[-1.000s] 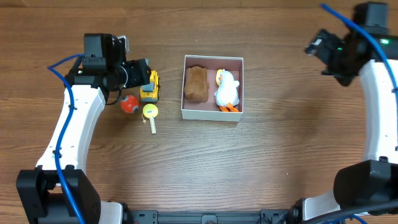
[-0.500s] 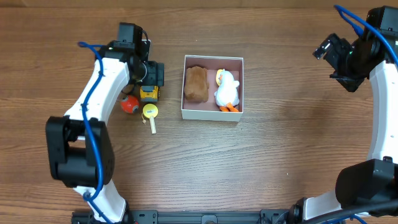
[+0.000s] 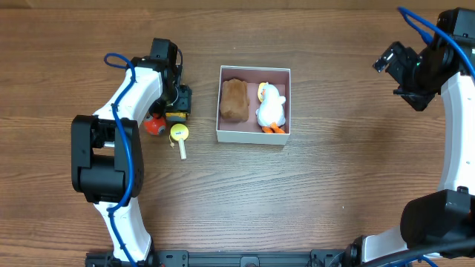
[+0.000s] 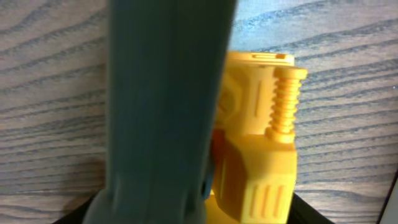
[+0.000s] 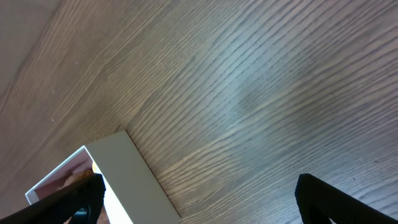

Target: Pack container

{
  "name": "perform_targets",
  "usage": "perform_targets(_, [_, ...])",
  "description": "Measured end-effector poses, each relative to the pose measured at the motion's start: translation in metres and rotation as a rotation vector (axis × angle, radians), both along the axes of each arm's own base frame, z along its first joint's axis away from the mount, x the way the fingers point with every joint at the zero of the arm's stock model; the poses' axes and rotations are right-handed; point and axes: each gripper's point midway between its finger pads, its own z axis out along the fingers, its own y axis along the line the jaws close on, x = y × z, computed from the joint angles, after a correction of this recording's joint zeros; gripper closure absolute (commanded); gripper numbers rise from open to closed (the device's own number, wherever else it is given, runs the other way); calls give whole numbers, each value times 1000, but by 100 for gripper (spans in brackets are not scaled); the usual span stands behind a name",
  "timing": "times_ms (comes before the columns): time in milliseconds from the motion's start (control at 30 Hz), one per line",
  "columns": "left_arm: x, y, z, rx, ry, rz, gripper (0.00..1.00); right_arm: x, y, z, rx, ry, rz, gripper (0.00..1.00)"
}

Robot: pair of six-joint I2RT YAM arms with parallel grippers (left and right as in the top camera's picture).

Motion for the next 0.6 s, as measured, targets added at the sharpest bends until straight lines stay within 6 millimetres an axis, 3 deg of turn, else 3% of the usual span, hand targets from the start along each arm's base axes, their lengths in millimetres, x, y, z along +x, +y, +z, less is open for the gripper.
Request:
perform_targets(200, [-3, 2, 3, 11, 18, 2, 53, -2, 0, -1, 1, 7, 0, 0])
perform_targets(300, [-4, 3, 14, 18, 43, 2, 57, -2, 1, -1, 2, 10, 0, 0])
perform_targets(467, [12, 1, 69, 14, 10, 2, 60, -3, 1, -1, 3, 14, 0, 0])
perform_targets(600, [27, -9, 128, -3, -67, -13, 64, -3, 1, -1, 4, 15, 0, 0])
